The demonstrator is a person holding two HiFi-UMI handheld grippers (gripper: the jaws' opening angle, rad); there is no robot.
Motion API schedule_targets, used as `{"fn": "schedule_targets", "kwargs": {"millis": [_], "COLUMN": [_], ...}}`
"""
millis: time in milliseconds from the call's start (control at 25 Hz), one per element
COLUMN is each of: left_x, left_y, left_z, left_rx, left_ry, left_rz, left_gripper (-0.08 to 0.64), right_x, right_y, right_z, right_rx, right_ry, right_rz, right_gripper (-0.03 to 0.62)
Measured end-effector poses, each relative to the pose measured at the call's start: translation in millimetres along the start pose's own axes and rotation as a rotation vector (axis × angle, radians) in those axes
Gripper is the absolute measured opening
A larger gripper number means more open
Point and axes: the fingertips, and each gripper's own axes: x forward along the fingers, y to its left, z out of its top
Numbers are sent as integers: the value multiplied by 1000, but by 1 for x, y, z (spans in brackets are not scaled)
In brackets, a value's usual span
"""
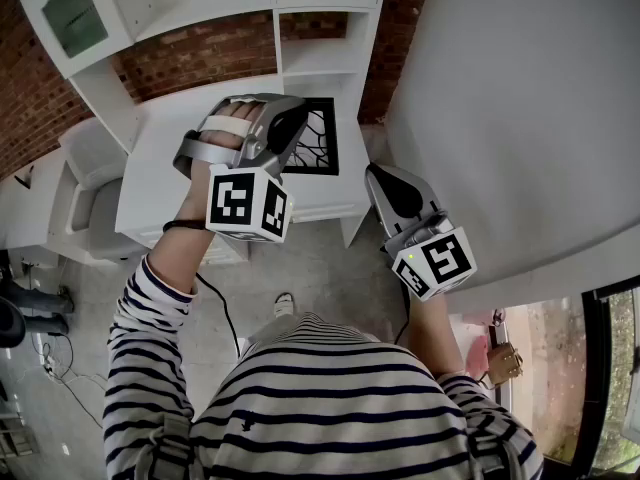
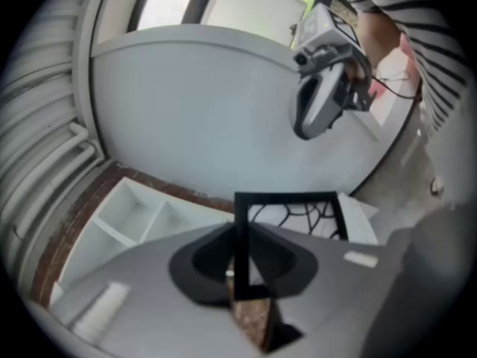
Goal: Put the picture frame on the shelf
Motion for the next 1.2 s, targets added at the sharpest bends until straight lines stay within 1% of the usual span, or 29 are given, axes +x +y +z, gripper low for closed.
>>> {"fn": "schedule_targets", "kwargs": {"millis": [80, 120, 160, 200, 320, 360, 400, 440, 520, 800, 1000, 1200], "left_x": [3, 4, 5, 5, 4, 4, 4, 4, 4, 0, -2, -2], "left_y": [-8, -12, -15, -17, -22, -25, -28, -30, -32, -26, -24, -21], "left_z": [1, 2, 2, 1, -5, -8, -11, -13, -17, -17, -17, -24], "left_rx": [-64, -114, -184, -270, -563, -642, -698, -729, -744, -733, -711, -688], "left_ry": [-13, -22, -32, -44, -74, -79, -80, -77, -66, -65, -58, -47], "left_rz": [2, 7, 15, 25, 63, 71, 76, 79, 83, 91, 91, 85], "left_gripper": [67, 67, 67, 67, 67, 67, 66, 66, 66, 66, 66, 66], "right_x": [7, 9, 11, 12, 15, 16, 17, 18, 19, 18, 13, 12], "right_y": [-1, -1, -2, -2, -1, 1, 2, 4, 5, 9, 13, 9], "right_z": [3, 4, 6, 7, 12, 12, 13, 13, 13, 14, 25, 24], "right_rx": [15, 21, 27, 33, 50, 52, 52, 49, 47, 45, 116, 84], "right_ry": [-22, -31, -39, -45, -59, -61, -61, -60, -56, -56, -119, -95], "right_rz": [7, 9, 8, 6, 1, 2, 4, 7, 12, 23, 80, 76], "right_gripper": [8, 8, 8, 8, 6, 8, 6, 6, 8, 8, 9, 9]}}
